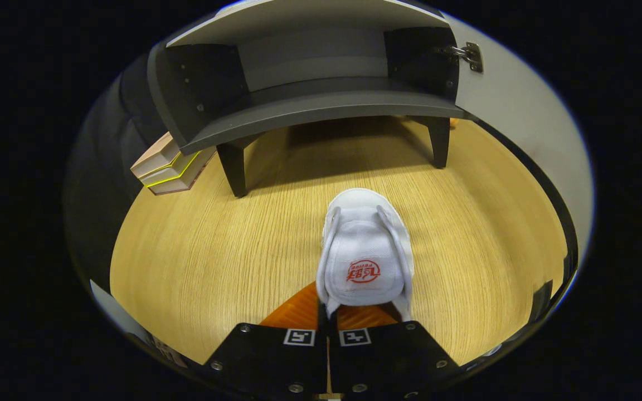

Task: Open the shoe cabinet door, grab the shoes and put them into the shoe cabinet, then close the shoe cabinet door.

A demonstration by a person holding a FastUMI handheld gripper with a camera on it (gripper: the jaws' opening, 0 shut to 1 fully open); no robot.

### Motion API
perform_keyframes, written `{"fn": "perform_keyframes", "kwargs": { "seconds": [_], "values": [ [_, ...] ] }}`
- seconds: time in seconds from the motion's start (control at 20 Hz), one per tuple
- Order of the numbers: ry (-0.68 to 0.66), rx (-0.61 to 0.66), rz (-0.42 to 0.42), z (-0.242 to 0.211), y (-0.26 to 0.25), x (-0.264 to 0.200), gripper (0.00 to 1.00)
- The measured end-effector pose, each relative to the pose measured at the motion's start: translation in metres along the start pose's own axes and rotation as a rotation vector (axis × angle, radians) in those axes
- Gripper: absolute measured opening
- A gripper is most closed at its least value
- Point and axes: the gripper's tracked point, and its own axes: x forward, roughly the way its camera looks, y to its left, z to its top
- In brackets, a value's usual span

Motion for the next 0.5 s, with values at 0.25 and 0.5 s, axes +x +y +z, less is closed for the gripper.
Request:
{"fn": "perform_keyframes", "kwargs": {
  "seconds": [0.25, 0.5],
  "values": [
    [-0.051, -0.064, 0.009, 0.010, 0.008, -0.020, 0.00],
    [-0.101, -0.110, 0.009, 0.028, 0.024, -0.065, 0.00]
  ]
}}
